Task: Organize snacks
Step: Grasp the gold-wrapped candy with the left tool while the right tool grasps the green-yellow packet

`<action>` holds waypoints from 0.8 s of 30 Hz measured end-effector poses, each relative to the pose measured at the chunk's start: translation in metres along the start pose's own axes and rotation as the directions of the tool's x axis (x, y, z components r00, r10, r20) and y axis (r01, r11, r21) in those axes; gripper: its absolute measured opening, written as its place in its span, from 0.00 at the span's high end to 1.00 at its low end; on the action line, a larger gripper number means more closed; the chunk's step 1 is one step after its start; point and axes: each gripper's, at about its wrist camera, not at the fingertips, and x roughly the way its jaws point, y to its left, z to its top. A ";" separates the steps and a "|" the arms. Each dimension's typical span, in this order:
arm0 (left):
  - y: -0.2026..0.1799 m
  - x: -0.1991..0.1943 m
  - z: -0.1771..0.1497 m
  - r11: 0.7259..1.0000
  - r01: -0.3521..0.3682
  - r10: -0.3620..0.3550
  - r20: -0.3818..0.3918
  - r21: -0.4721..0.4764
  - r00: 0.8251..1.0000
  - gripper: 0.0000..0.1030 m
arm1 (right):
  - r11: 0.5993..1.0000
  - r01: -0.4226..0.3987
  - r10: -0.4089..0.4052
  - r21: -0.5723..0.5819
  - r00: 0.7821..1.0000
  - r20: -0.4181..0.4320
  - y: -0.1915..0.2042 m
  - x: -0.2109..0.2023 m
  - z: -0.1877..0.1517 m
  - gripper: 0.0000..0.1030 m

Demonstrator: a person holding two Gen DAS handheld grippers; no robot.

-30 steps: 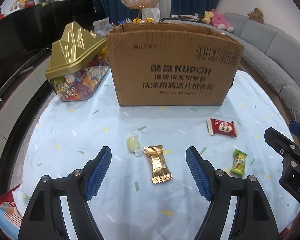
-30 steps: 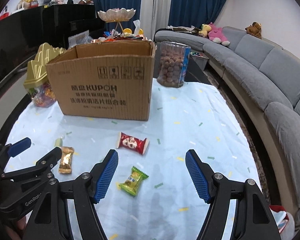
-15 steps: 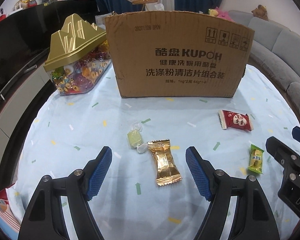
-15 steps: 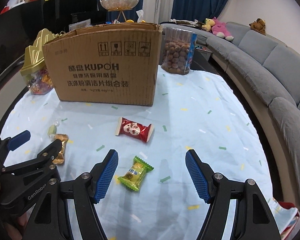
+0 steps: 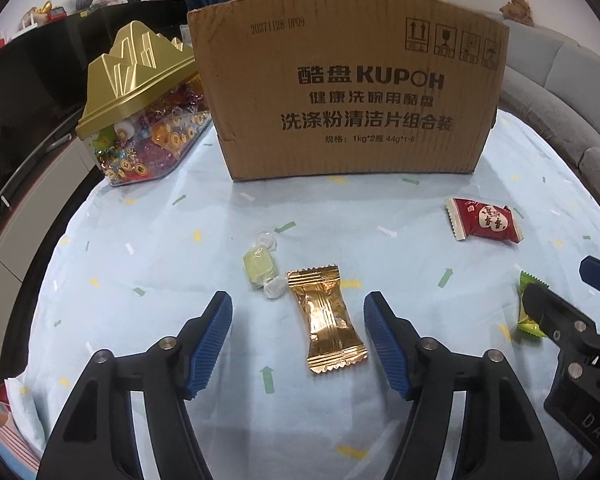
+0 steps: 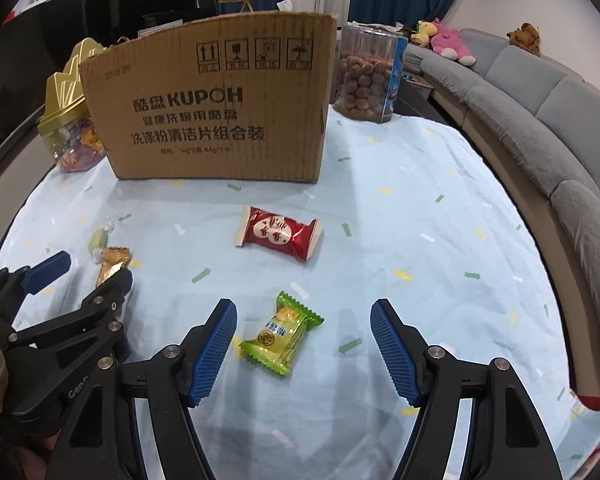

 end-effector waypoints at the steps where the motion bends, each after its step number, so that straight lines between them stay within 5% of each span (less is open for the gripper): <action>1: -0.001 0.000 0.000 1.000 -0.007 0.007 0.001 0.002 1.000 0.37 | 1.000 -0.004 0.004 0.000 1.000 -0.003 0.000 0.001 -0.001 0.32; 11: -0.002 0.004 -0.001 1.000 0.002 -0.002 -0.008 0.007 1.000 0.43 | 0.999 -0.044 0.044 0.007 0.998 -0.050 0.003 0.015 -0.008 0.46; 14: -0.002 0.004 -0.001 1.000 0.004 -0.004 -0.008 0.012 1.000 0.45 | 0.999 -0.054 0.054 0.002 0.997 -0.062 0.005 0.017 -0.009 0.58; 18: -0.004 0.003 -0.001 1.000 0.015 -0.015 -0.006 0.025 1.000 0.59 | 0.998 -0.060 0.060 -0.006 0.996 -0.064 0.007 0.017 -0.009 0.75; 24: -0.008 0.001 -0.002 0.999 0.024 -0.023 -0.007 0.040 1.000 0.75 | 0.998 -0.063 0.063 -0.001 0.996 -0.066 0.006 0.017 -0.007 0.78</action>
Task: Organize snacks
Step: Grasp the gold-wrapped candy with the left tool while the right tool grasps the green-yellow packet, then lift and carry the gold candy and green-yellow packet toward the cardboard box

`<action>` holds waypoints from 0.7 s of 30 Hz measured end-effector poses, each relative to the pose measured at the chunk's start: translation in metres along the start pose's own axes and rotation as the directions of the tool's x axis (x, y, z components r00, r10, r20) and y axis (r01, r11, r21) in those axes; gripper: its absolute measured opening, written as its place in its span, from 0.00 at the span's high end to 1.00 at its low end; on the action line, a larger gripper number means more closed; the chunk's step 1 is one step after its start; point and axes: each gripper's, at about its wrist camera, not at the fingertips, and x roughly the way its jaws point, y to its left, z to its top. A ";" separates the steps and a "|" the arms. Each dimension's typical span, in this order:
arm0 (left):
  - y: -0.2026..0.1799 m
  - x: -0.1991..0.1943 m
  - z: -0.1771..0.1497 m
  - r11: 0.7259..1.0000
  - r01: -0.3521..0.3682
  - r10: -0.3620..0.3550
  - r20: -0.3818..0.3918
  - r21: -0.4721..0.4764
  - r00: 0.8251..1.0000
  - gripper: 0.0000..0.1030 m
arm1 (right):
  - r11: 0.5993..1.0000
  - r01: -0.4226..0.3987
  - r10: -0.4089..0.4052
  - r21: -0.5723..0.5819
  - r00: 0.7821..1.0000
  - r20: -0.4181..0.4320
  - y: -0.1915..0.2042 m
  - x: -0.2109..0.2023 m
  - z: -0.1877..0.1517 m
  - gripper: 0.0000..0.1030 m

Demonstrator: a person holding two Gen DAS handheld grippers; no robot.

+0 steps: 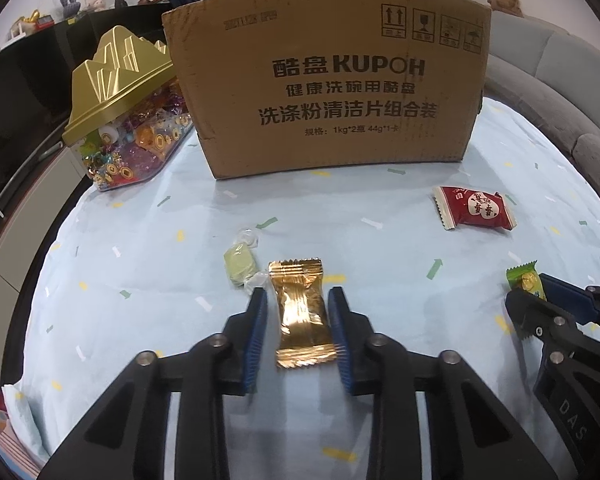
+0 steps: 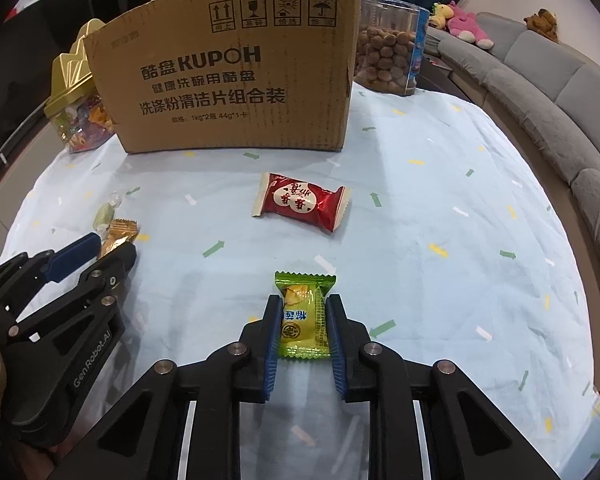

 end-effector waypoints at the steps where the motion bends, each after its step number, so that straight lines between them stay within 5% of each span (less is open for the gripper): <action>1: 0.000 0.000 0.000 1.000 0.001 -0.001 -0.001 0.002 1.000 0.77 | 1.000 -0.002 0.002 0.003 1.000 -0.001 -0.001 0.000 0.000 0.78; 21: -0.004 -0.025 0.004 1.000 -0.007 0.006 0.054 0.028 0.999 0.80 | 1.000 -0.006 0.005 0.015 0.998 0.068 -0.007 -0.026 0.010 0.79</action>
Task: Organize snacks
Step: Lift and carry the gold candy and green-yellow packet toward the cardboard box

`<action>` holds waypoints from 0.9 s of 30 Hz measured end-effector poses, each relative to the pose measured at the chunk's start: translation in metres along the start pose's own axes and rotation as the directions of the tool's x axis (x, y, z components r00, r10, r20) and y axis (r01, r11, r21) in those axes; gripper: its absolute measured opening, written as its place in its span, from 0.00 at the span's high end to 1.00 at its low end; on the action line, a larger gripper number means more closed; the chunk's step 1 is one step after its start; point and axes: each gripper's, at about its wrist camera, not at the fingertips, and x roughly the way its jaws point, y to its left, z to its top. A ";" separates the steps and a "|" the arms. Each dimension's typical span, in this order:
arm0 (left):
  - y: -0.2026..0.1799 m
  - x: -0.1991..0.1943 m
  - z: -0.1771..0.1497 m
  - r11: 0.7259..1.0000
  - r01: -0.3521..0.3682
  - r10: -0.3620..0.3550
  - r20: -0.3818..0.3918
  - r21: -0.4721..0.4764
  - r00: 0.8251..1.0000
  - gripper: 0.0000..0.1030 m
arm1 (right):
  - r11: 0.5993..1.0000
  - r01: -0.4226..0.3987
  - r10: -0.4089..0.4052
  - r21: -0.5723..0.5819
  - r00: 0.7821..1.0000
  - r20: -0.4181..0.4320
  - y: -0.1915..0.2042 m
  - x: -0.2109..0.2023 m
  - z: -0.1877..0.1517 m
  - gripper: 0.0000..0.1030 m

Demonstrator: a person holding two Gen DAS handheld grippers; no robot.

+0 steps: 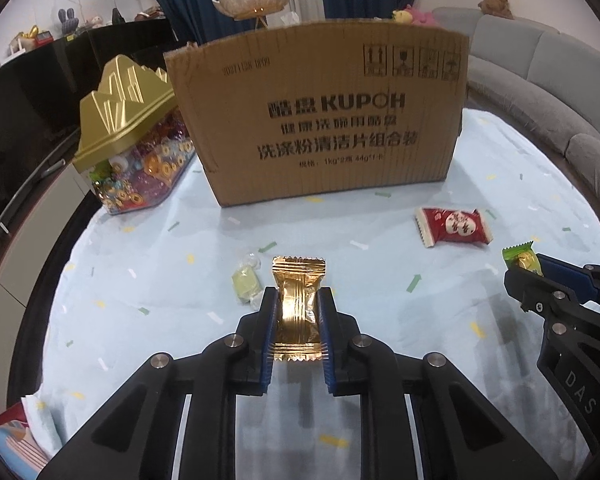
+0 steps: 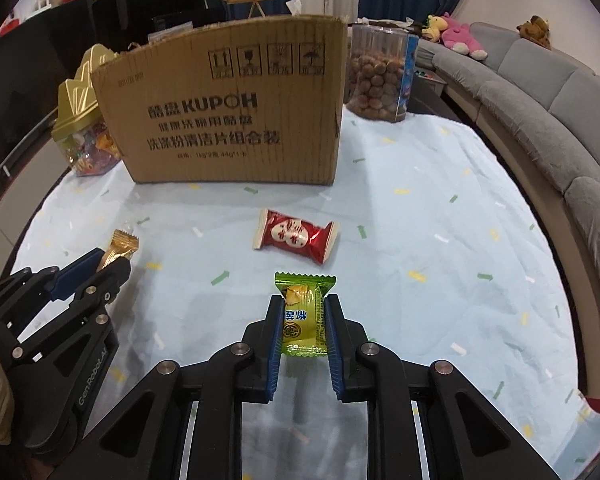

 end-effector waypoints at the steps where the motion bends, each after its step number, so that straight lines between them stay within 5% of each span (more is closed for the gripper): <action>1: 0.000 -0.002 0.000 1.000 0.000 0.000 0.005 -0.001 1.000 0.80 | 1.000 0.001 -0.001 0.000 1.000 0.006 0.000 -0.003 0.001 0.79; 27: 0.018 -0.087 0.030 0.999 -0.008 0.016 0.147 -0.053 0.989 0.81 | 1.000 0.012 -0.008 -0.020 0.981 0.195 0.009 -0.096 0.037 0.79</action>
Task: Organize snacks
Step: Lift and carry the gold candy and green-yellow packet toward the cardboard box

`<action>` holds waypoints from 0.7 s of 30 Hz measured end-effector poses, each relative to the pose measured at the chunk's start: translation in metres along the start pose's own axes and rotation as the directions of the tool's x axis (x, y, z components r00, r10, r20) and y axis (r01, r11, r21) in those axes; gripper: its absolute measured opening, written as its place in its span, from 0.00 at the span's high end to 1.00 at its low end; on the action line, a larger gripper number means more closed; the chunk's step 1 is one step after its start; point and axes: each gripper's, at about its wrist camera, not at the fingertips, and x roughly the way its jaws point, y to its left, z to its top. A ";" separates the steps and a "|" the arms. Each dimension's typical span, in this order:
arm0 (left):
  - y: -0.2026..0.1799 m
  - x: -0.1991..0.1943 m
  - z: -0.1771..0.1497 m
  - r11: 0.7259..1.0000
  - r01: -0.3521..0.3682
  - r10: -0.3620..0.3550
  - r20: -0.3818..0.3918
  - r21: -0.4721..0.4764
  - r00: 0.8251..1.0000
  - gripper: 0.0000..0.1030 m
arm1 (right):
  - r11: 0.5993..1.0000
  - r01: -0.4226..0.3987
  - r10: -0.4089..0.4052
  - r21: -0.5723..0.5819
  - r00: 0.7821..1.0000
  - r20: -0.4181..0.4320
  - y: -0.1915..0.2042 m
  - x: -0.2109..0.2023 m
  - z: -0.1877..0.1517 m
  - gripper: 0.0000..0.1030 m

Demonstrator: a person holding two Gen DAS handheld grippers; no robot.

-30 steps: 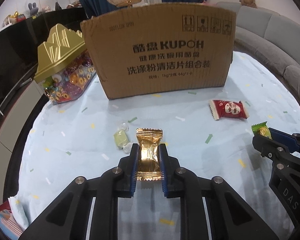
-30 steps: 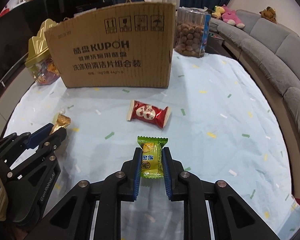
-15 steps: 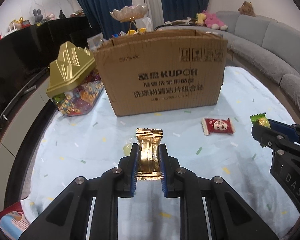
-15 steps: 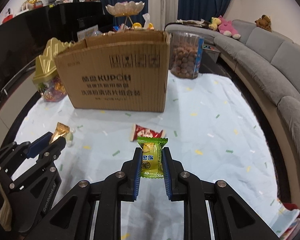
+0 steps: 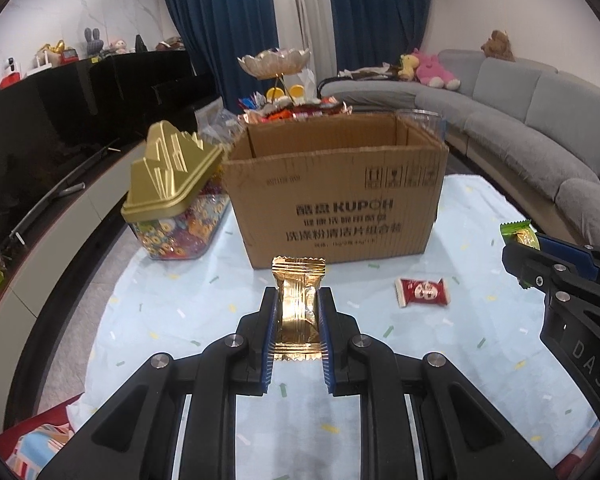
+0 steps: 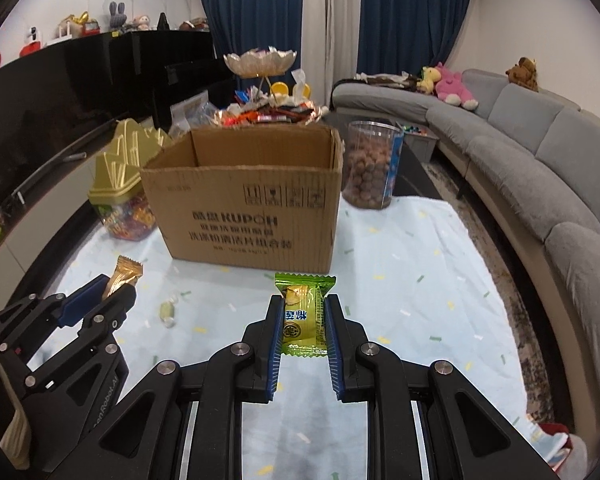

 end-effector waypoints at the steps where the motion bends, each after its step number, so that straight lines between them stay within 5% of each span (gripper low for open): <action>1: 0.001 -0.002 0.002 1.000 -0.001 0.001 0.005 -0.002 1.000 0.81 | 1.000 0.000 0.000 -0.001 1.000 0.007 0.001 -0.003 0.002 0.79; 21: 0.019 -0.036 0.040 0.999 -0.030 0.034 0.078 -0.045 0.996 0.81 | 1.000 -0.018 0.019 -0.013 0.996 0.085 0.011 -0.037 0.035 0.79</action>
